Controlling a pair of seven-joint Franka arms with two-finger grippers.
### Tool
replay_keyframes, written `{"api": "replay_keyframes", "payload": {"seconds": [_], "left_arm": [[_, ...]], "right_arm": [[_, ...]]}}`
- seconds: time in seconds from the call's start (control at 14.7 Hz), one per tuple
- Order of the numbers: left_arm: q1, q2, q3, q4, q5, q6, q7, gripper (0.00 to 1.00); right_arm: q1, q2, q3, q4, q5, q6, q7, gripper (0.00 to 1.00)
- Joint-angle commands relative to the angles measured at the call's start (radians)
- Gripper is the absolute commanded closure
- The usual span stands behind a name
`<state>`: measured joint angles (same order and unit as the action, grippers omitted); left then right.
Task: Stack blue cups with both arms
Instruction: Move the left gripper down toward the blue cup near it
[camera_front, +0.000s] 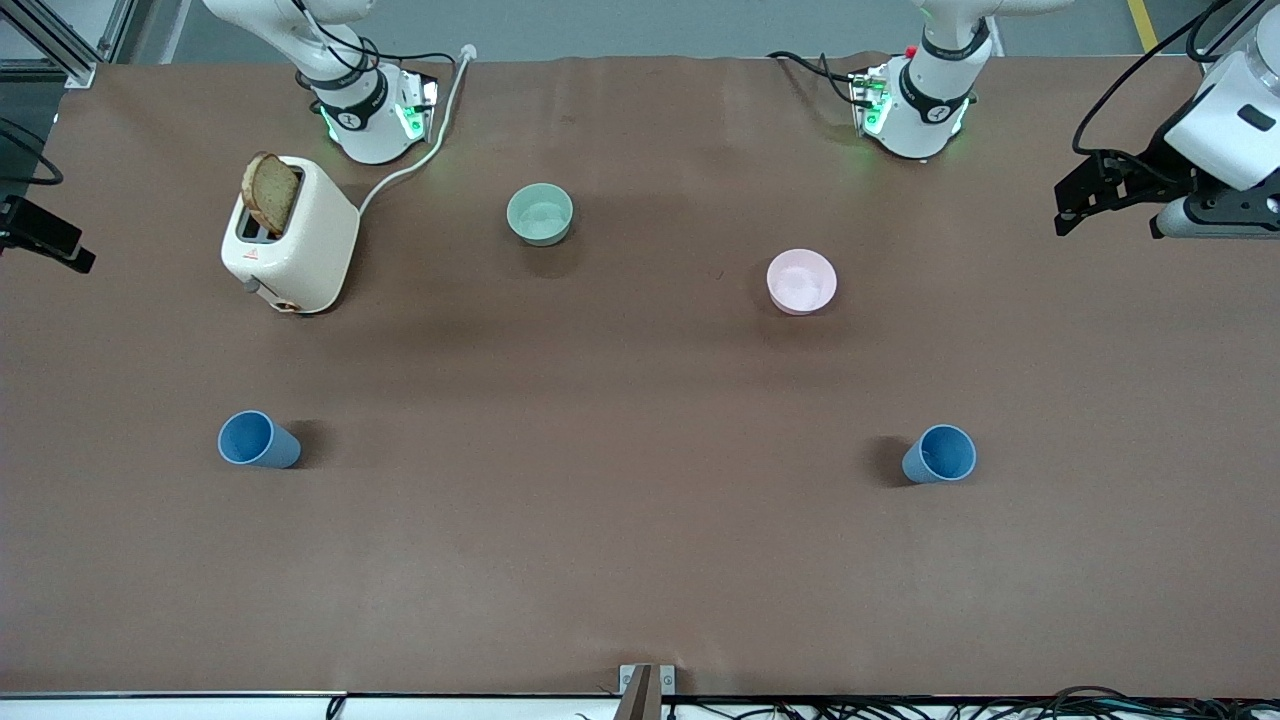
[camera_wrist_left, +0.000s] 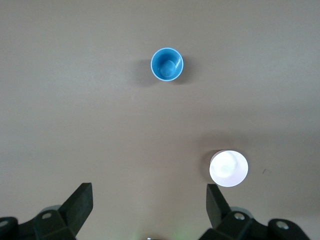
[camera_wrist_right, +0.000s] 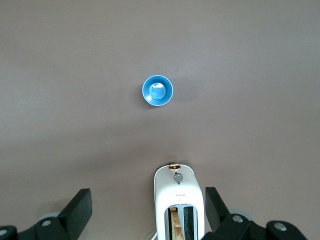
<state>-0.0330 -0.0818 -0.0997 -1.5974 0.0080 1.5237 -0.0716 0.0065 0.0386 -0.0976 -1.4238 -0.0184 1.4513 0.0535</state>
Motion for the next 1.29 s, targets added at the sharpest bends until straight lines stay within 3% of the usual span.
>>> {"api": "replay_keyframes", "payload": {"seconds": [0.0,0.14,0.34,0.68,0.95,1.22], "left_arm": [[0.007,-0.009,-0.005,0.007,-0.009,0.007,-0.010,0.00],[0.008,0.036,0.000,0.037,0.004,0.013,-0.008,0.00],[0.009,0.195,0.003,0.096,0.038,0.054,0.003,0.00],[0.047,0.427,0.005,0.024,0.047,0.434,-0.010,0.00],[0.048,0.585,0.003,0.022,0.044,0.584,-0.042,0.00],[0.042,0.660,0.003,0.019,0.044,0.604,-0.076,0.00]], "right_arm": [[-0.006,-0.006,0.004,-0.021,-0.002,0.017,-0.011,0.00],[-0.006,-0.008,0.004,-0.029,-0.002,0.021,-0.011,0.00],[-0.003,-0.008,0.006,-0.029,-0.002,0.021,-0.011,0.00],[-0.002,-0.006,0.006,-0.029,-0.002,0.021,-0.011,0.00],[-0.010,0.021,0.004,-0.032,-0.003,0.030,-0.030,0.00],[-0.046,0.099,-0.002,-0.131,-0.003,0.222,-0.168,0.00]]}}
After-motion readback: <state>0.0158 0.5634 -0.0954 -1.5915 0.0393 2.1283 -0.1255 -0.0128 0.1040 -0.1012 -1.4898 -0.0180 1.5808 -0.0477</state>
